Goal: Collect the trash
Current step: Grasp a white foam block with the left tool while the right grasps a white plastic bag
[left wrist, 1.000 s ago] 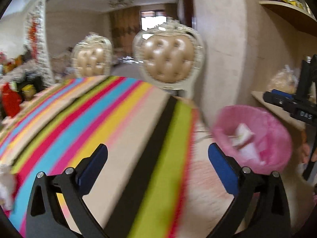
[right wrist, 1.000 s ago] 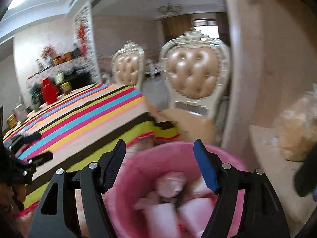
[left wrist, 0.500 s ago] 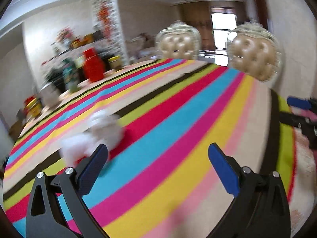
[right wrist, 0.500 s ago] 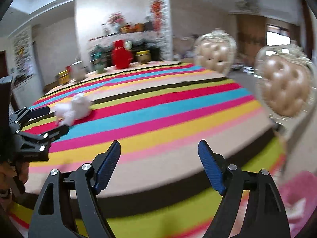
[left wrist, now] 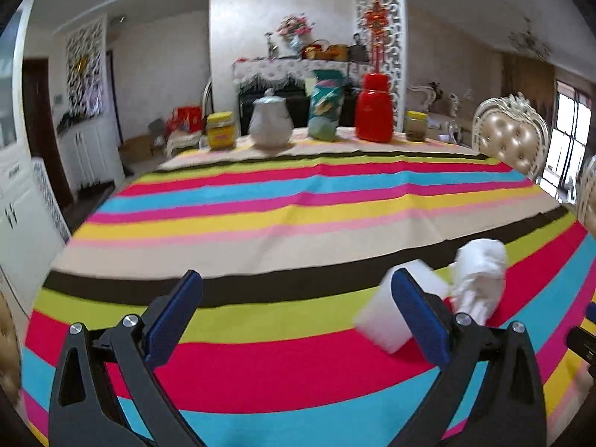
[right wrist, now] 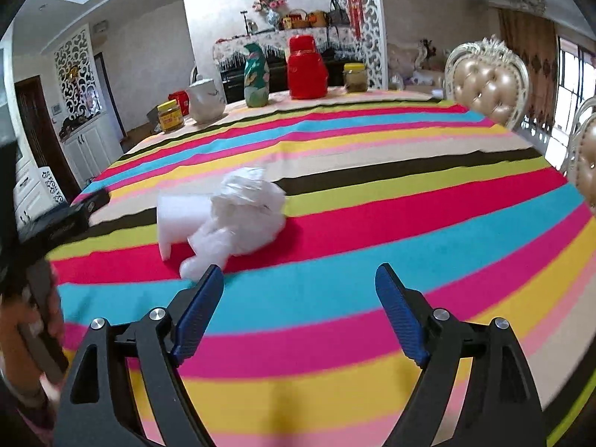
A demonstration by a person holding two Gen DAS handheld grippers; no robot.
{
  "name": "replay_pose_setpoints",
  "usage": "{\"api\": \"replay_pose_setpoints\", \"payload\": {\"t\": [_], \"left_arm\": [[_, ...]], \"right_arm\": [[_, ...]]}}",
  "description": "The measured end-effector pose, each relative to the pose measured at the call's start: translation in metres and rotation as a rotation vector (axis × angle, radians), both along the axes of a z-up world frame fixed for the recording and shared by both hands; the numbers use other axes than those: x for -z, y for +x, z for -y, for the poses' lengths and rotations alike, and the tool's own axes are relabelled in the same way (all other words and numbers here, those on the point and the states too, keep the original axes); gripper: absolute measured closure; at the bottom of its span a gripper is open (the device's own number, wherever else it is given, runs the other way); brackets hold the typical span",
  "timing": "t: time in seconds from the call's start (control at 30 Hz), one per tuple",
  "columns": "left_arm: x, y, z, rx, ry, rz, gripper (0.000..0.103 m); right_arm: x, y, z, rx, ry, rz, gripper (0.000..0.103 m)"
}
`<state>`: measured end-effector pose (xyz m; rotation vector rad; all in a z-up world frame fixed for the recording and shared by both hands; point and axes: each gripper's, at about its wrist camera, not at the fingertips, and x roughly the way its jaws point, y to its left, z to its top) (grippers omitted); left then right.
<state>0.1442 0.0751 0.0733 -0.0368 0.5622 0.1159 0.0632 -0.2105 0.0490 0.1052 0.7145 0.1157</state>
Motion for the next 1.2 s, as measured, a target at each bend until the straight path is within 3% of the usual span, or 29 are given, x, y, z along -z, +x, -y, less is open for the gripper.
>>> {"api": "replay_pose_setpoints", "payload": {"t": [0.1, 0.3, 0.4, 0.6, 0.63, 0.77, 0.8, 0.93, 1.1, 1.2], "left_arm": [[0.004, 0.002, -0.017, -0.01, -0.036, -0.025, 0.005], [0.004, -0.005, -0.014, -0.04, -0.04, -0.021, 0.005], [0.007, -0.004, -0.008, -0.043, -0.043, -0.034, 0.005], [0.01, -0.005, -0.004, -0.033, -0.045, -0.039, 0.005], [0.011, -0.005, -0.003, -0.027, -0.043, -0.041, 0.005], [0.019, -0.001, 0.002, 0.0, -0.052, -0.067, 0.005], [0.021, 0.0, 0.003, 0.011, -0.061, -0.074, 0.005], [0.026, 0.001, 0.011, 0.053, -0.078, -0.088, 0.005], [0.028, -0.002, 0.025, 0.13, -0.097, -0.087, 0.005], [0.031, -0.002, 0.035, 0.187, -0.121, -0.1, 0.005]], "right_arm": [[0.005, 0.024, -0.017, 0.012, 0.031, -0.012, 0.024], [0.016, 0.066, -0.051, 0.036, 0.068, -0.045, 0.023], [0.018, 0.082, -0.065, 0.054, 0.013, -0.057, 0.022], [0.04, 0.112, -0.064, 0.108, -0.042, -0.17, 0.022], [0.045, 0.114, -0.062, 0.098, -0.043, -0.197, 0.023], [0.049, 0.1, -0.05, 0.048, -0.003, -0.19, 0.062], [0.047, 0.095, -0.046, 0.037, 0.003, -0.179, 0.066], [0.033, 0.067, -0.027, -0.019, -0.021, -0.131, 0.068], [0.03, 0.039, 0.003, 0.005, -0.108, -0.103, 0.068], [0.035, 0.035, 0.017, 0.025, -0.078, -0.119, 0.068]]}}
